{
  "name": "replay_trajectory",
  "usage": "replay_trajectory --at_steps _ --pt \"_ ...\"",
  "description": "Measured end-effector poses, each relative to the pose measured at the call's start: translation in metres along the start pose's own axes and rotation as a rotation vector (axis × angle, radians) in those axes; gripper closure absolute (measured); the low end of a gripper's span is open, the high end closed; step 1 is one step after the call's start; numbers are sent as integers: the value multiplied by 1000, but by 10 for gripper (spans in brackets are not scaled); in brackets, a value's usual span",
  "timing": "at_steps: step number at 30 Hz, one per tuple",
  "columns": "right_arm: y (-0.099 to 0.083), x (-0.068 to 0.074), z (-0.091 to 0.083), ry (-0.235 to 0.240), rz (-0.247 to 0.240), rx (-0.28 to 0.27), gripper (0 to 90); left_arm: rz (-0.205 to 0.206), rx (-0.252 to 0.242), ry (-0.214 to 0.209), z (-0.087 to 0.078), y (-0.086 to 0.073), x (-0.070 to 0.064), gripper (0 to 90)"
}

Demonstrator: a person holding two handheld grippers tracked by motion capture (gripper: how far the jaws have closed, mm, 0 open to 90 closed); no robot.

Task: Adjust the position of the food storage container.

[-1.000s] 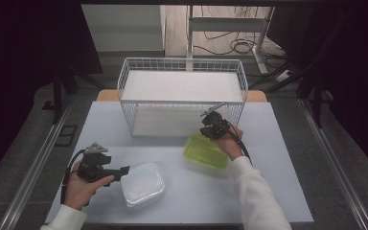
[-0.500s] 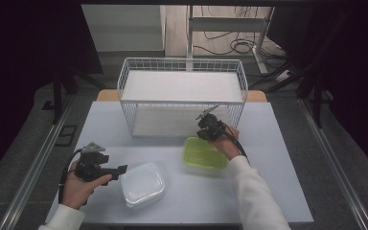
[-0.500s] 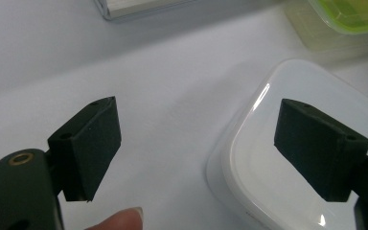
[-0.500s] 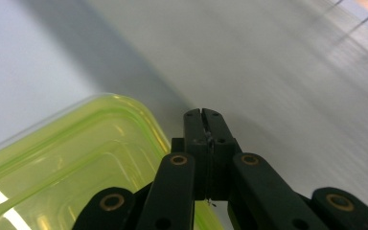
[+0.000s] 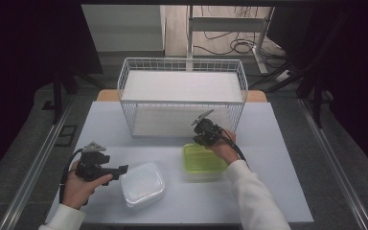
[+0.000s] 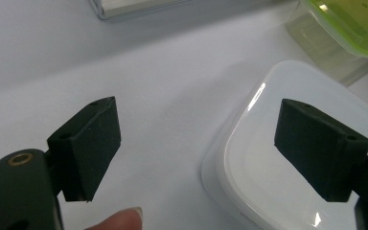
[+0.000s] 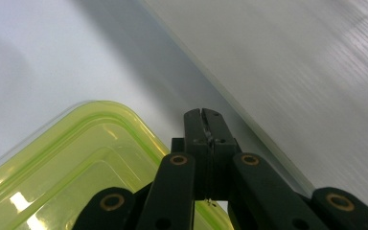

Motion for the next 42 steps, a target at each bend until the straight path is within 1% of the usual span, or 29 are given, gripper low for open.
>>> replay_trajectory --at_steps 2,4,5,6,7,8,10,11,12,13,16,17,18,19,20,21,22,23,26,27,29,30,31,32,35,37,38,41,42 --pt "0 0 -1 1 2 0 886 -2 -2 1 0 0 0 160" --pt "0 0 -3 -8 4 -6 886 -23 -18 -7 -1 1 0 160" --pt "0 0 -6 -13 7 -13 886 -23 -18 -7 -1 1 0 163" --pt "1 0 -10 -19 7 -25 886 -35 -33 -20 -3 3 -1 165" --pt "1 0 -10 -19 7 -25 886 -35 -33 -20 -3 3 -1 167" --pt "2 0 -14 -23 10 -36 886 -36 -45 -21 -6 5 -2 167" --pt "4 3 -28 -22 9 -67 886 -38 -61 -20 -8 7 -4 173" --pt "4 6 -42 -13 24 -101 886 -38 -67 -22 -9 8 -5 175" --pt "4 6 -42 -13 24 -101 886 -31 -70 -24 -9 9 -6 175" --pt "2 8 -48 -9 31 -111 886 -29 -69 -22 -9 9 -7 176" --pt "-7 11 -65 0 61 -131 886 -14 -74 -23 -10 11 -12 188" --pt "-11 12 -69 5 78 -134 885 -10 -77 -24 -11 12 -14 200" --pt "-20 14 -77 13 103 -140 886 -7 -79 -27 -11 13 -15 205" --pt "-20 14 -77 13 103 -140 886 -4 -81 -29 -11 14 -17 205" --pt "-24 15 -81 20 120 -143 885 1 -83 -29 -11 15 -19 204" --pt "-34 17 -89 30 144 -150 883 4 -84 -31 -11 16 -22 203" --pt "-34 17 -89 30 144 -150 883 6 -81 -41 -11 17 -24 203" --pt "-39 17 -92 35 162 -159 869 8 -76 -49 -10 17 -26 202" --pt "-55 16 -102 57 220 -185 756 17 -68 -52 -9 18 -29 197" --pt "-60 15 -105 59 224 -195 712 19 -71 -49 -9 18 -30 196" --pt "-72 16 -110 62 252 -201 601 10 -81 -52 -7 20 -31 195" --pt "-77 16 -112 68 270 -208 552 4 -86 -62 -6 22 -33 196" --pt "-88 15 -117 86 319 -217 453 2 -93 -82 -5 23 -36 196" --pt "-88 15 -117 86 319 -217 453 5 -96 -88 -5 24 -38 196" --pt "-100 17 -120 85 349 -220 349 16 -105 -85 -6 26 -42 198" --pt "-110 20 -121 64 351 -224 296 12 -105 -90 -7 26 -44 208" --pt "-115 20 -120 56 347 -216 279 9 -107 -93 -8 27 -44 215" --pt "-125 20 -119 55 360 -204 276 10 -96 -93 -8 26 -46 240" --pt "-125 20 -119 55 360 -204 276 12 -93 -95 -7 25 -47 240"
Point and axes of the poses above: each handheld gripper's, and its own axes: z roughly forward along the jaws, y roughly out of its top, x roughly to its left, the point moved 7 cm from there along z, roughly forward along the jaws, and after that the axes turned 1 degree about -y, right-handed, at the moved point
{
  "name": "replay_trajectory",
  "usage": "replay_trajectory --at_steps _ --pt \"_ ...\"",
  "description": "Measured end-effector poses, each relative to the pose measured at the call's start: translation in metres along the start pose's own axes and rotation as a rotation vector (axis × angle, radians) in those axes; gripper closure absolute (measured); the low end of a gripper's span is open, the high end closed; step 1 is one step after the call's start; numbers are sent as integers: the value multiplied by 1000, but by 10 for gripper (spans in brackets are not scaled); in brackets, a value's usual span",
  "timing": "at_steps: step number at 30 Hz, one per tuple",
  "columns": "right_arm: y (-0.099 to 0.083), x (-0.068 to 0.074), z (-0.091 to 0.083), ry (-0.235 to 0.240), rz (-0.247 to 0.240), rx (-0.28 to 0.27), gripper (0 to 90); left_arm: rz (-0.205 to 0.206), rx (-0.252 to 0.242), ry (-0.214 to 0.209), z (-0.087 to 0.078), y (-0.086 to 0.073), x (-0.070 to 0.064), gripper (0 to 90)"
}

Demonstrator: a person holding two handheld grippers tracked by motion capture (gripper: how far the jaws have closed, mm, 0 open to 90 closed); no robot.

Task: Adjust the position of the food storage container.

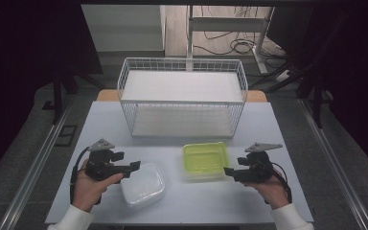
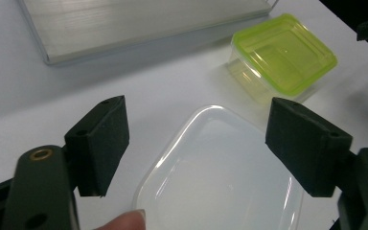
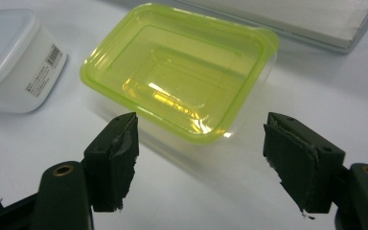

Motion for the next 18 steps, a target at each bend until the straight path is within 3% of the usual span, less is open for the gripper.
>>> replay_trajectory --at_steps 6,15,18 --pt "-3 -4 -3 -1 32 -10 275 2 16 -11 1 -2 -3 260" --pt "-3 -6 -2 8 35 -5 271 2 24 -10 3 -1 -7 265" --pt "0 -5 -5 21 33 -16 271 -20 23 -29 4 3 -12 265"
Point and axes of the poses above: each handheld gripper's, and its own axes: z roughly forward along the jaws, y roughly out of its top, x roughly to its left, the point moved 7 cm from there along z, roughly forward along the jaws, and after that the axes turned 1 degree about -y, right-handed, at the moved point
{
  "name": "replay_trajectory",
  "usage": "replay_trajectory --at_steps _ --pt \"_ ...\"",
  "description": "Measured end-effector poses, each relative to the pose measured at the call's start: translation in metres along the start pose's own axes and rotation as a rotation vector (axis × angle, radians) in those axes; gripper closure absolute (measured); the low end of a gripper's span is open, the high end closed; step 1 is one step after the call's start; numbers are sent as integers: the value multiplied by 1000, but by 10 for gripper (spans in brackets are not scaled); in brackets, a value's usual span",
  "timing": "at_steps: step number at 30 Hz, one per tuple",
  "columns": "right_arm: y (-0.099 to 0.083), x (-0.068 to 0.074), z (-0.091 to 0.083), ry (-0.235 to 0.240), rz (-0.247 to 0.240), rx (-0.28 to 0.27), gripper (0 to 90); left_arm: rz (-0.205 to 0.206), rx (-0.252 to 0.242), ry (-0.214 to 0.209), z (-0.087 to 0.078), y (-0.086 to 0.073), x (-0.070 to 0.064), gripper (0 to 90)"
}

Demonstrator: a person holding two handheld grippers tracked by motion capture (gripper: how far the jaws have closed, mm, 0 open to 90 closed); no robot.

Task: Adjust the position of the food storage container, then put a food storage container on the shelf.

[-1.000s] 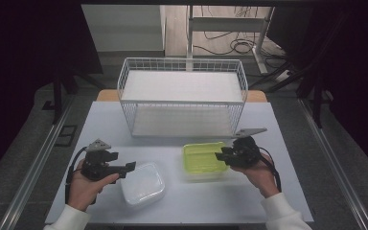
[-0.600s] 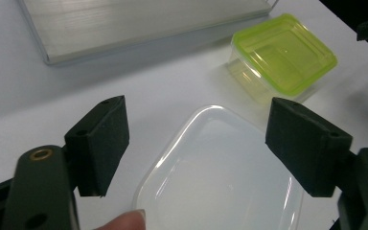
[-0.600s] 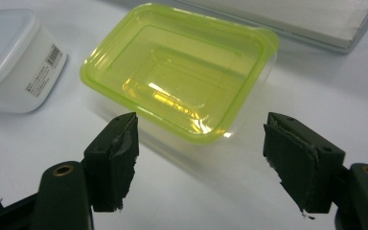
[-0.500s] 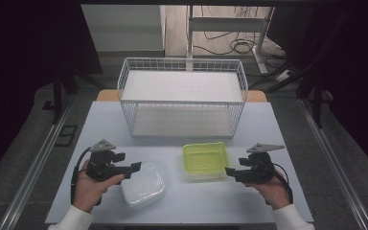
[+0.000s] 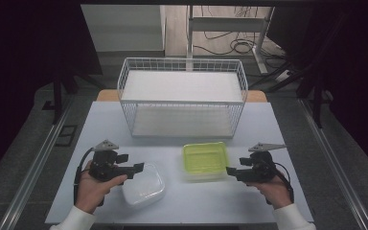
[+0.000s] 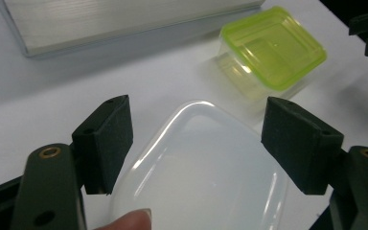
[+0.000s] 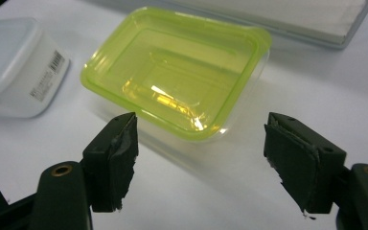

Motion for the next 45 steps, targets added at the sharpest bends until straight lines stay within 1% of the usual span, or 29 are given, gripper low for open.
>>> replay_trajectory --at_steps 2,3,5,6,8,9,10,13,16,17,22,23,25,26,30,31,32,34,35,36,38,40,41,44,45 --pt "1 0 -1 5 3 -4 272 0 -2 -3 1 1 -2 265" --pt "2 -1 -2 12 13 -10 274 -2 0 -8 1 3 -4 265" --pt "3 -4 -1 29 40 -16 279 -11 1 -36 3 6 -10 258" --pt "3 -4 -1 29 40 -16 279 -12 2 -46 5 7 -12 258" --pt "3 -5 3 32 59 -8 279 -14 4 -42 8 11 -15 257" --pt "3 -5 3 33 59 -7 279 -36 10 -69 12 14 -19 257" --pt "5 -5 2 34 55 -10 279 -36 10 -69 12 14 -19 256" --pt "9 -5 1 30 57 -23 279 -75 10 -116 17 21 -25 253" --pt "15 -7 -1 26 68 -39 279 -96 15 -126 23 28 -29 254" --pt "17 -7 -1 25 73 -42 279 -102 20 -134 26 31 -30 254" --pt "22 -9 4 34 81 -37 290 -158 56 -185 45 41 -36 262" --pt "25 -11 5 37 93 -39 296 -166 61 -193 49 43 -37 271" --pt "28 -13 6 41 102 -42 303 -178 79 -202 59 48 -39 280" --pt "28 -13 6 41 102 -42 303 -178 79 -202 59 48 -39 285" --pt "32 -14 10 51 107 -38 313 -207 98 -220 70 53 -41 302" --pt "33 -14 12 53 107 -38 317 -209 104 -222 72 53 -41 309" --pt "34 -15 13 55 112 -40 320 -219 108 -228 75 54 -41 316" --pt "34 -17 15 58 125 -37 324 -226 113 -231 79 55 -41 330" --pt "34 -20 18 61 144 -36 328 -234 119 -231 82 55 -41 343" --pt "34 -20 18 61 144 -36 328 -238 123 -231 83 55 -41 343" --pt "35 -22 20 63 159 -36 335 -247 136 -231 88 56 -40 353" --pt "37 -24 23 67 172 -42 345 -256 146 -242 93 57 -41 362" --pt "38 -25 25 70 177 -40 348 -261 151 -242 96 57 -41 368" --pt "37 -29 32 64 190 -26 356 -269 167 -220 105 57 -40 384" --pt "37 -30 33 65 193 -23 359 -260 174 -221 107 57 -39 388"
Point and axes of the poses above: each handheld gripper's, and its own axes: z roughly forward along the jaws, y roughly out of its top, x roughly to its left, the point moved 7 cm from there along z, roughly forward along the jaws, and after that the axes turned 1 degree about -y, right-handed, at the moved point
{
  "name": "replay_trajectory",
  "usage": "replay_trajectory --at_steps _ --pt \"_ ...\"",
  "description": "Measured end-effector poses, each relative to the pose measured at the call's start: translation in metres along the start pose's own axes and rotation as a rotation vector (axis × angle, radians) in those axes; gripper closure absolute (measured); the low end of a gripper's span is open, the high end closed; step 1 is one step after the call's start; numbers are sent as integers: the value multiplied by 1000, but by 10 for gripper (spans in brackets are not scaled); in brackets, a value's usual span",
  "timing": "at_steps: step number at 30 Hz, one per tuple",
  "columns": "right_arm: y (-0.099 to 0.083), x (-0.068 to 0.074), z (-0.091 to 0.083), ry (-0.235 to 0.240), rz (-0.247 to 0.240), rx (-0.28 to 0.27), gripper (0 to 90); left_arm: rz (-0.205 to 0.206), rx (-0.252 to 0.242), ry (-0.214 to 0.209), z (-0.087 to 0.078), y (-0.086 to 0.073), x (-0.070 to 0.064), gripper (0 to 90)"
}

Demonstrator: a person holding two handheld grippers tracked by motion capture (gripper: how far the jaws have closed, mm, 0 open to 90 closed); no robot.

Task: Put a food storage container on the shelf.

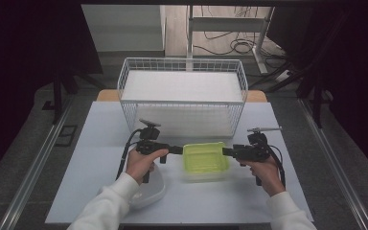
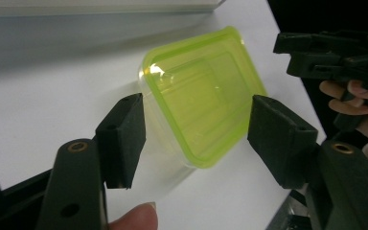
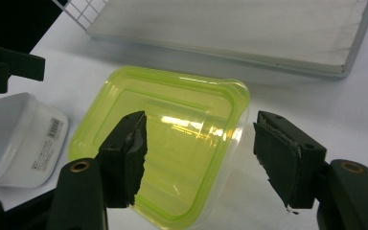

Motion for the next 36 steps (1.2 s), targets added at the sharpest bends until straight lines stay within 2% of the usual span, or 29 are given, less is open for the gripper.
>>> replay_trajectory --at_steps 8,10,14,23,30,36 --pt "2 -6 6 17 31 7 381 -26 43 28 22 -1 5 413" --pt "1 -7 8 18 34 16 387 -16 63 32 25 -2 7 419" --pt "0 -7 11 29 52 25 400 -31 66 39 34 -1 7 434" --pt "-2 -10 15 37 87 48 417 -38 85 57 42 -1 12 480" --pt "-3 -13 18 39 119 66 428 -26 105 75 47 -3 15 503" --pt "-7 -15 22 40 132 96 446 -42 108 76 52 -4 17 511"
Point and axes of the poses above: each handheld gripper's, and its own axes: z roughly forward along the jaws, y roughly out of its top, x roughly to its left, the point moved 7 cm from there along z, roughly forward along the jaws, and after that the axes turned 1 degree about -y, right-handed, at the moved point
